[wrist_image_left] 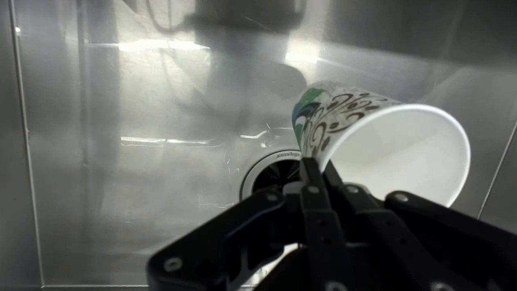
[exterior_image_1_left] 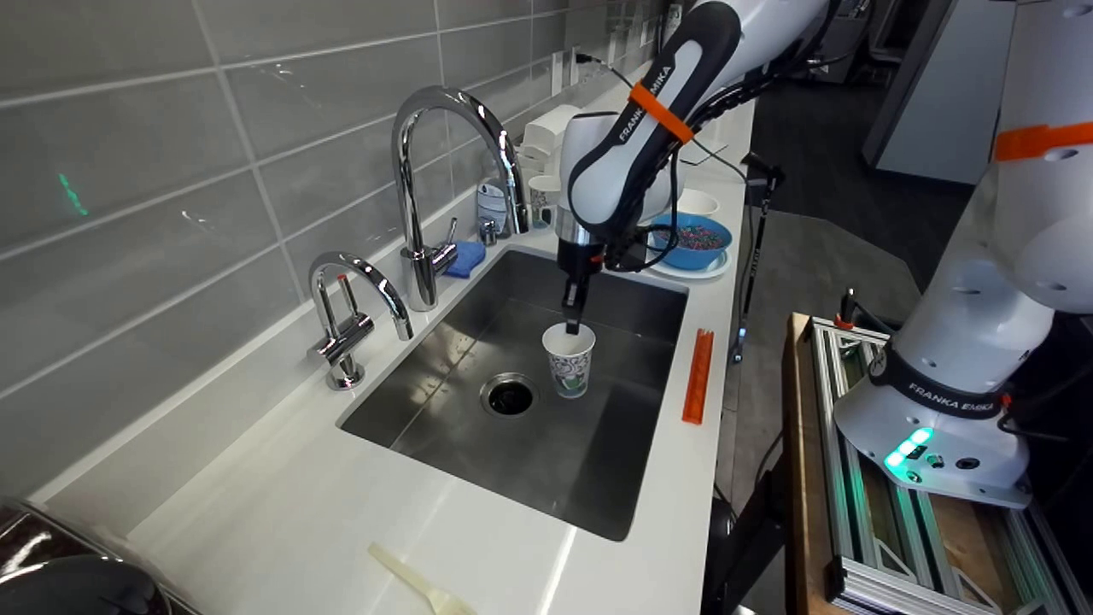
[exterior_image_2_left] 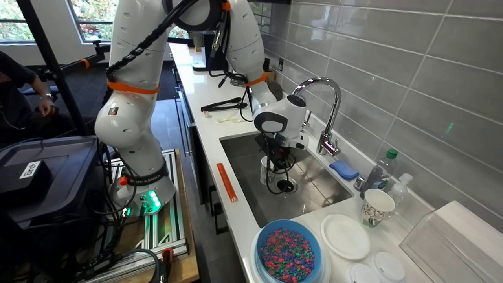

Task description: Put the cup in the sink and turn on the tap

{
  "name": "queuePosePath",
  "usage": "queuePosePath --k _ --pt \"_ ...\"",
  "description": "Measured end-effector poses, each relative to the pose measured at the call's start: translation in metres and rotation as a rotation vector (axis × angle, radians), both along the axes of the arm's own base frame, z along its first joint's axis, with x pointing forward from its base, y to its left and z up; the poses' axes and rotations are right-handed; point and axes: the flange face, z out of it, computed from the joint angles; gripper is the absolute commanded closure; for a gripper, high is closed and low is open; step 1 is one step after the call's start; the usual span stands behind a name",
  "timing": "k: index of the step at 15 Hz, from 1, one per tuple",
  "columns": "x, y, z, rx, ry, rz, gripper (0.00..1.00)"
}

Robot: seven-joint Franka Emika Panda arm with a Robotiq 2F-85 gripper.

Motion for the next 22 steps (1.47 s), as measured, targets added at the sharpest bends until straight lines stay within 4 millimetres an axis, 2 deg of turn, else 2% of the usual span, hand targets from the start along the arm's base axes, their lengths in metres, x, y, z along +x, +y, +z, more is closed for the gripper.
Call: queuePosePath --k 8,16,17,22 --pt "-0.003 0.021 -0.033 0.01 0.012 0.02 0.99" --pt "0.01 0.027 -0.041 0.026 0.01 -0.006 0.99" --pt "0.012 0.027 -0.043 0.026 0.01 -0.013 0.96" --pt "0.015 0.027 -0.049 0.027 0.016 -0.027 0.99"
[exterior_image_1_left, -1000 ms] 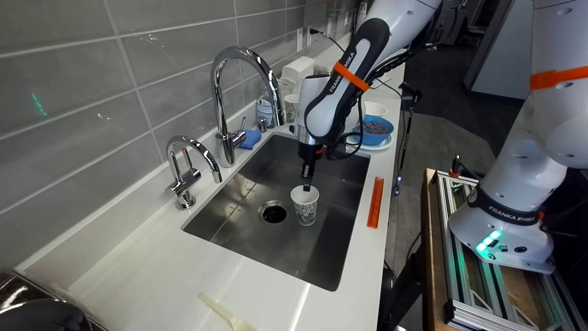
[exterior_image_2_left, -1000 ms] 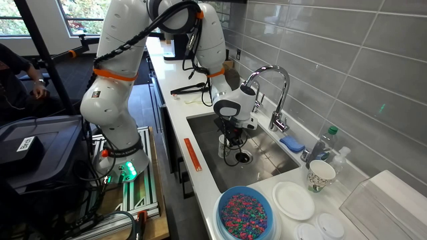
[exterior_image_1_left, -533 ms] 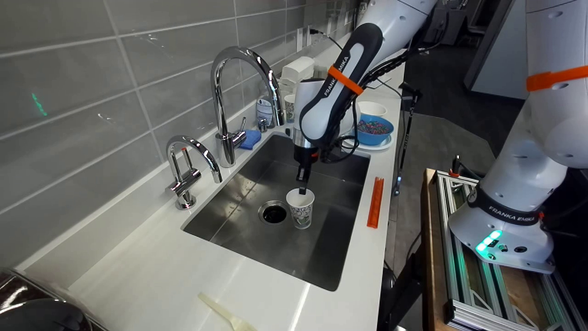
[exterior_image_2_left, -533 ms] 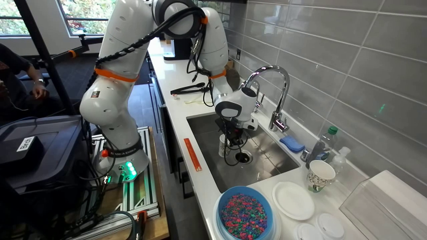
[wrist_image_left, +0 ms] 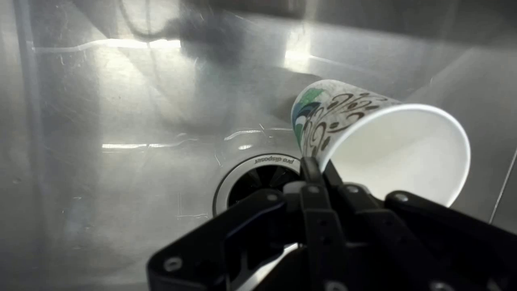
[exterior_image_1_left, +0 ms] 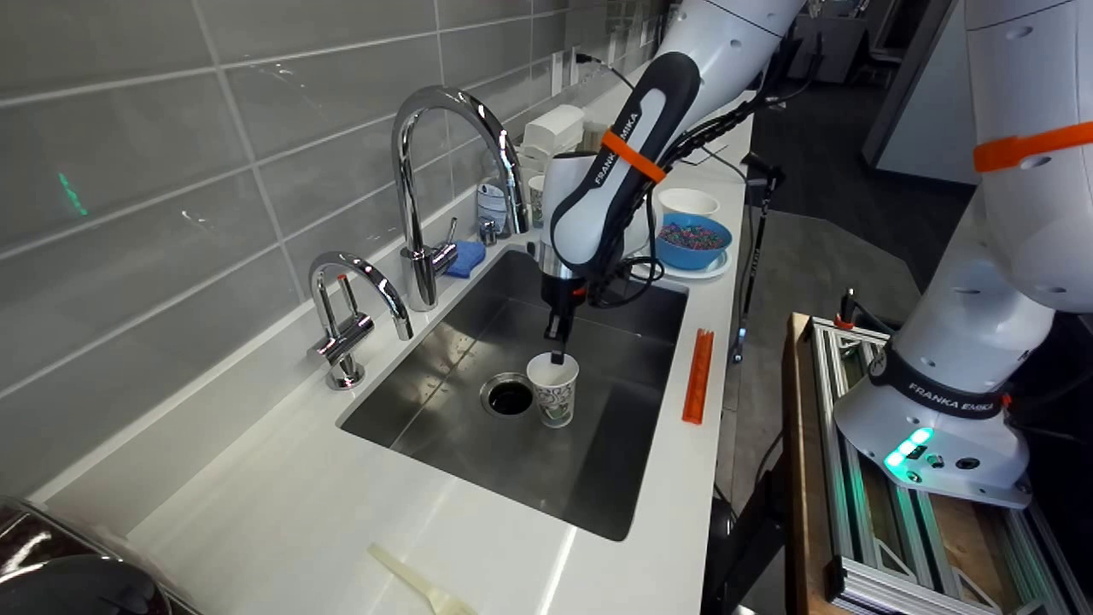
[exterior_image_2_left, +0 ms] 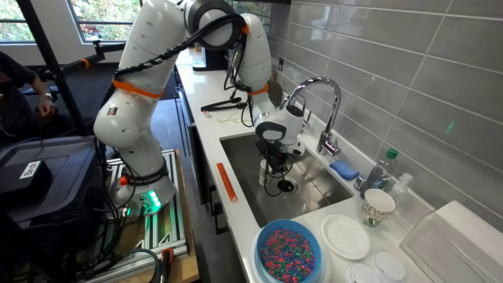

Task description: Put the cup in the sink and turn on the tap

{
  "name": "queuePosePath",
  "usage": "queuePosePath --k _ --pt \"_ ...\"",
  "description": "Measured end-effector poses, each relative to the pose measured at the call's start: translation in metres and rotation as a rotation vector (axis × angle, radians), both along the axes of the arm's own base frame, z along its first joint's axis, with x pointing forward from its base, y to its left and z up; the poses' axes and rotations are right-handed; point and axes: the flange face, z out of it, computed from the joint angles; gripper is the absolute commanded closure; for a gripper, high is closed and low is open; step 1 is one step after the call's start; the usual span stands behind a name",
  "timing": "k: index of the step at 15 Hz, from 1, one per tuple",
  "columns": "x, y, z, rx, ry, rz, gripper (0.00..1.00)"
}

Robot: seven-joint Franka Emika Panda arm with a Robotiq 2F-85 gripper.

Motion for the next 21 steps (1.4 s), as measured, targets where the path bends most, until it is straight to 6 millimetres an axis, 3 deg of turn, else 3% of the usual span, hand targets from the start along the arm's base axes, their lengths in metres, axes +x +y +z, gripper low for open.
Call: queuePosePath --k 9,21 --pt "0.012 -0.003 0.005 0.008 -0.115 -0.052 0.99" --pt "0.012 -0.013 -0.01 -0.012 -0.13 -0.122 0.99"
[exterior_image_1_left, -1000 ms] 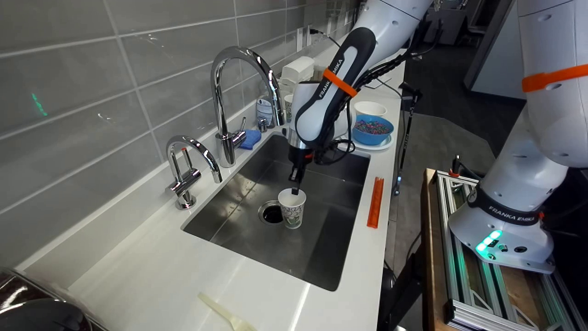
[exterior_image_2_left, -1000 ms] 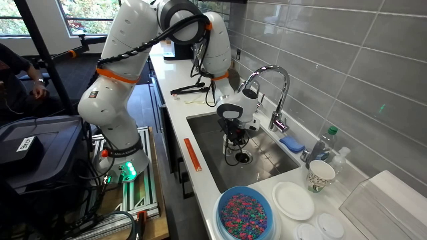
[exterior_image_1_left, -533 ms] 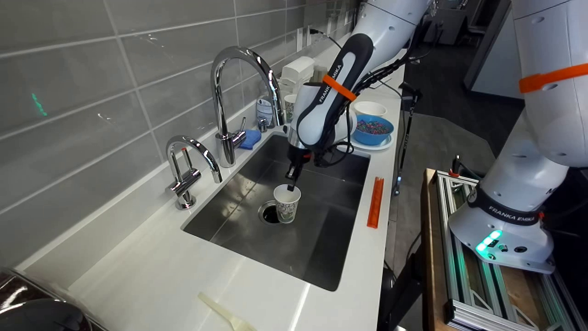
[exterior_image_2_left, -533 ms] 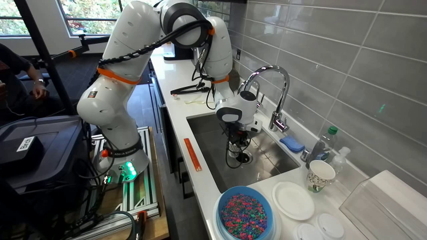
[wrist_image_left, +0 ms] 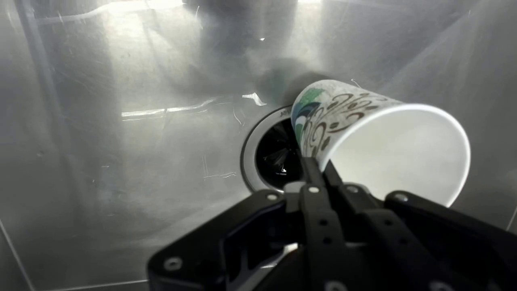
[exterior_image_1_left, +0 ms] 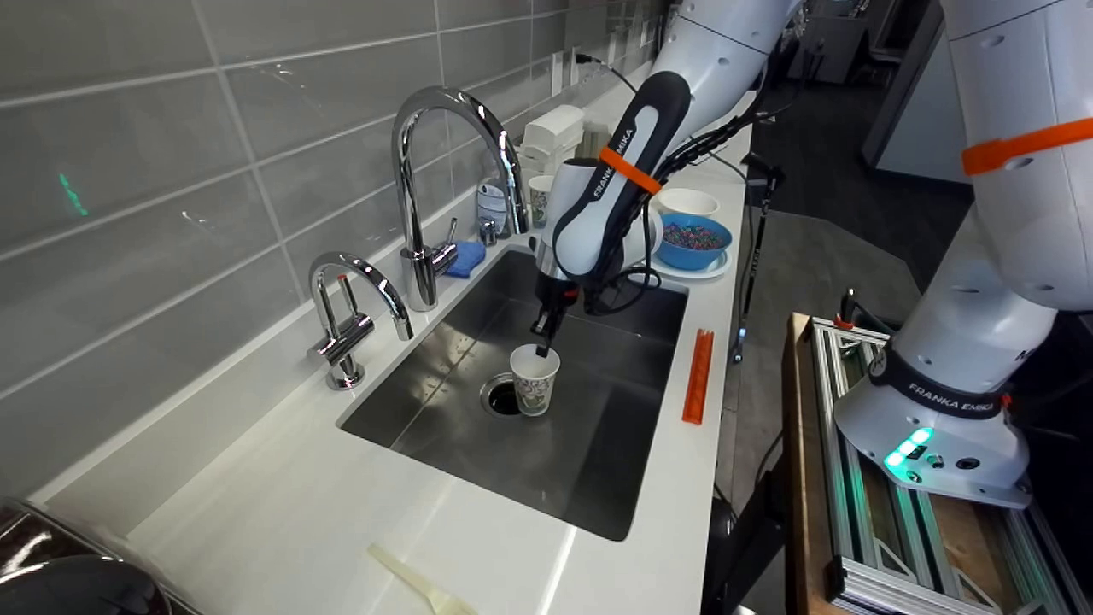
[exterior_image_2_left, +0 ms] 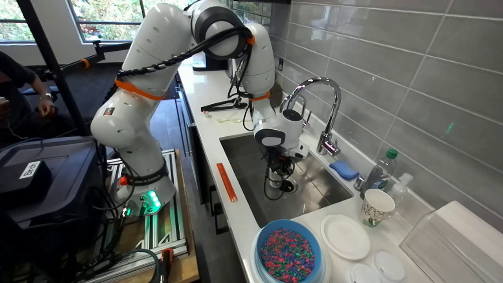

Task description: Put the cup in the sink and turn on the tap

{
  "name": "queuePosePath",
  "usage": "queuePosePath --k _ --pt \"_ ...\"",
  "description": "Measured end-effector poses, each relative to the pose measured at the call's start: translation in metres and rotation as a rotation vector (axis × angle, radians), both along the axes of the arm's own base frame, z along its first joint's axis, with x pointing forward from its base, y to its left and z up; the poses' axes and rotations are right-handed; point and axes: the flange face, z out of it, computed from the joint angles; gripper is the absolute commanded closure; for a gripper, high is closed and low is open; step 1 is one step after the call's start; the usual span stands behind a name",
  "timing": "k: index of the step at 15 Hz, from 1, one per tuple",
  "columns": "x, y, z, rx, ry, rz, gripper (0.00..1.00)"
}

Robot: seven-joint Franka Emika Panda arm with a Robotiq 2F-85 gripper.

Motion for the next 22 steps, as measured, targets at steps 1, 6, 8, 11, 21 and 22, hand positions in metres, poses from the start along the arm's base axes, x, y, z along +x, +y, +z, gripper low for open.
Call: queuePosePath --k 1,6,8,11,21,22 --pt "0.0 -0.002 0.0 -0.001 0.002 -0.01 0.99" --pt "0.001 -0.004 -0.004 0.001 0.007 -0.035 0.99" --pt "0.002 -0.004 -0.006 0.003 0.009 -0.041 0.99" --pt "0.004 -0.002 -0.009 0.006 0.012 -0.048 0.71" --pt "0.004 0.0 -0.011 0.008 0.013 -0.044 0.01" --pt "0.004 0.0 -0.011 0.007 0.013 -0.042 0.0"
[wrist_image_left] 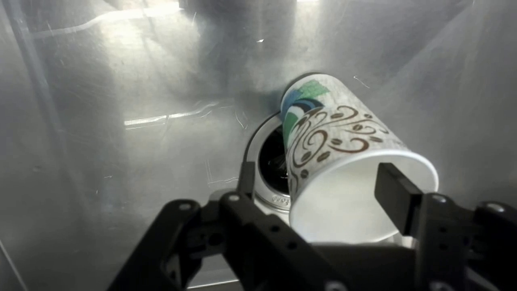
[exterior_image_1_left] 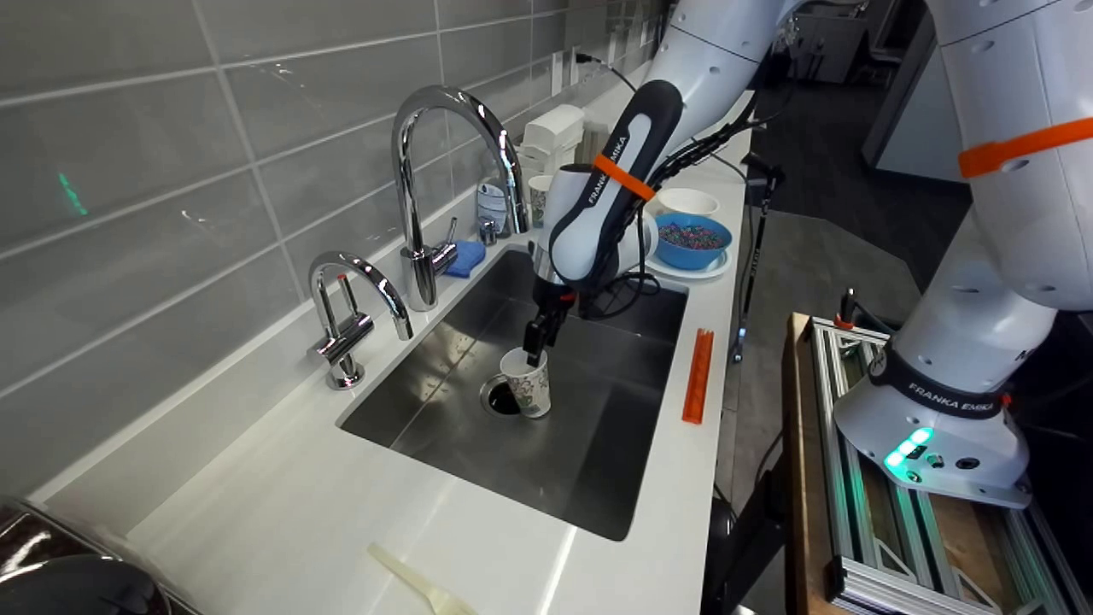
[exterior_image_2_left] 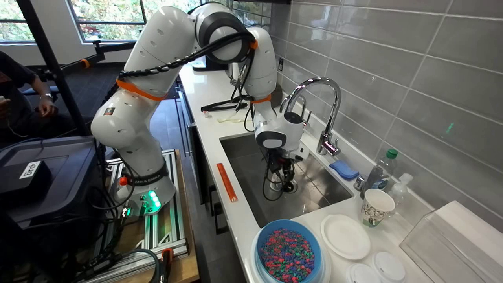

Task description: Put the cup in the sink and turn on the tap

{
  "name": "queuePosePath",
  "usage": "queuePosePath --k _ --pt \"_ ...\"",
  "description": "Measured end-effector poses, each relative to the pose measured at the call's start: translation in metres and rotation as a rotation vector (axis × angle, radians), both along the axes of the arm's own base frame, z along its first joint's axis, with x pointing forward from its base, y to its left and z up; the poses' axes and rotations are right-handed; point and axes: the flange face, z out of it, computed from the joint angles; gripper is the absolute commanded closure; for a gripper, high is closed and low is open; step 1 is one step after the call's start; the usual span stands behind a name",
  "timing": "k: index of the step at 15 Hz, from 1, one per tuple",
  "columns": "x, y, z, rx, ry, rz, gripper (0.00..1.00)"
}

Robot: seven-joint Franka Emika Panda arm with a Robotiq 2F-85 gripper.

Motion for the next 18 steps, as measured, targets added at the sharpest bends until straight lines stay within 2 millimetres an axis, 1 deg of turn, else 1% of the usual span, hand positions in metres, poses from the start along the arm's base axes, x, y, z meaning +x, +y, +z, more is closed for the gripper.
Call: queuePosePath --k 1,2,3,4,6,7,8,12,13,18 --pt "0.0 0.0002 -0.0002 -0.001 0.0 0.002 0.33" --pt "-0.0001 0.0004 -0.0004 -0.001 0.0 0.005 0.29" --pt "-0.0001 0.0007 -0.0006 -0.002 0.001 0.009 0.29" --pt "-0.0002 0.001 -0.0008 -0.003 0.001 0.013 0.36" --pt "-0.0004 0.0016 -0.0014 -0.005 0.001 0.02 0.53" --pt "-0.0006 0.0018 -0.0018 -0.005 0.002 0.023 0.6" --pt "-0.0009 0.0021 -0.0024 -0.006 0.003 0.027 0.69" --pt "-0.0032 0.0034 -0.0059 -0.01 0.01 0.044 0.97" --pt "-0.0039 0.0034 -0.0068 -0.012 0.012 0.051 1.0" --pt "-0.0071 0.0021 -0.0094 -0.03 0.017 0.091 0.99"
